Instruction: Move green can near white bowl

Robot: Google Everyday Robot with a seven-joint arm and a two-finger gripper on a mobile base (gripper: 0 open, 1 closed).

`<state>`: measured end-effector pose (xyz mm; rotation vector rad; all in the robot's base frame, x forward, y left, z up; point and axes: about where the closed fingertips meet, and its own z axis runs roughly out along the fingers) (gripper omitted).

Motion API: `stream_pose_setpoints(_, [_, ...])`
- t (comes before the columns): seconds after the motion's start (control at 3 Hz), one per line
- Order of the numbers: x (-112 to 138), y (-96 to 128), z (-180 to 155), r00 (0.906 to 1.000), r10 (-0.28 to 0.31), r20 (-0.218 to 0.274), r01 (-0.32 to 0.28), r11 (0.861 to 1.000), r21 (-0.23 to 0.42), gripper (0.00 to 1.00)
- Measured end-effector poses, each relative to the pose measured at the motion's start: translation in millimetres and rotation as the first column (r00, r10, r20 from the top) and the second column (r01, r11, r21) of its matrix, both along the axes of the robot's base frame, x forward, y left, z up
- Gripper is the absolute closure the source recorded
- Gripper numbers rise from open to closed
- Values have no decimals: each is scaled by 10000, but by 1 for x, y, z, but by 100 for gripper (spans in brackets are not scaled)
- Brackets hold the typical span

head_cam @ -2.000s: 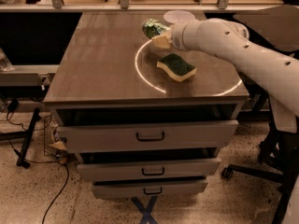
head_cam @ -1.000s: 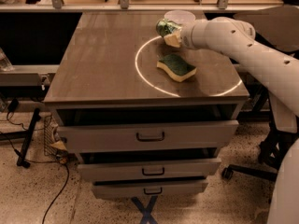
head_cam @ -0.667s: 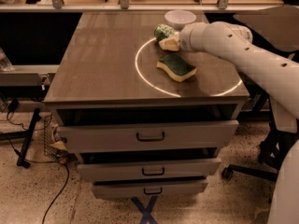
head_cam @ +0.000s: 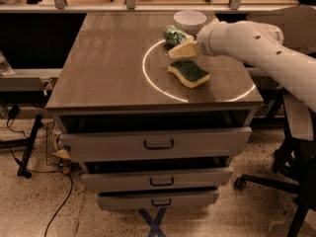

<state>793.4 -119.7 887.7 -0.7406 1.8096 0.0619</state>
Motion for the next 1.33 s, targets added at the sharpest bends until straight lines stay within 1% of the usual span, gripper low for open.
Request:
stream_pose_setpoints(0.33, [-54,-23,59,9986,-80,518,123,9964,-835,0])
stream_pose_setpoints(0.67, [-107,-40,119,9935,-165,1128,358,9845,-1715,0])
stream_pose_setpoints(1.0, [-126,-38,155,9871,-167,1594,478,9799,-1936,0])
stream_pose_setpoints(1.33, [-115,-64,150,9847,-406,1695,813,9672,-2408,0])
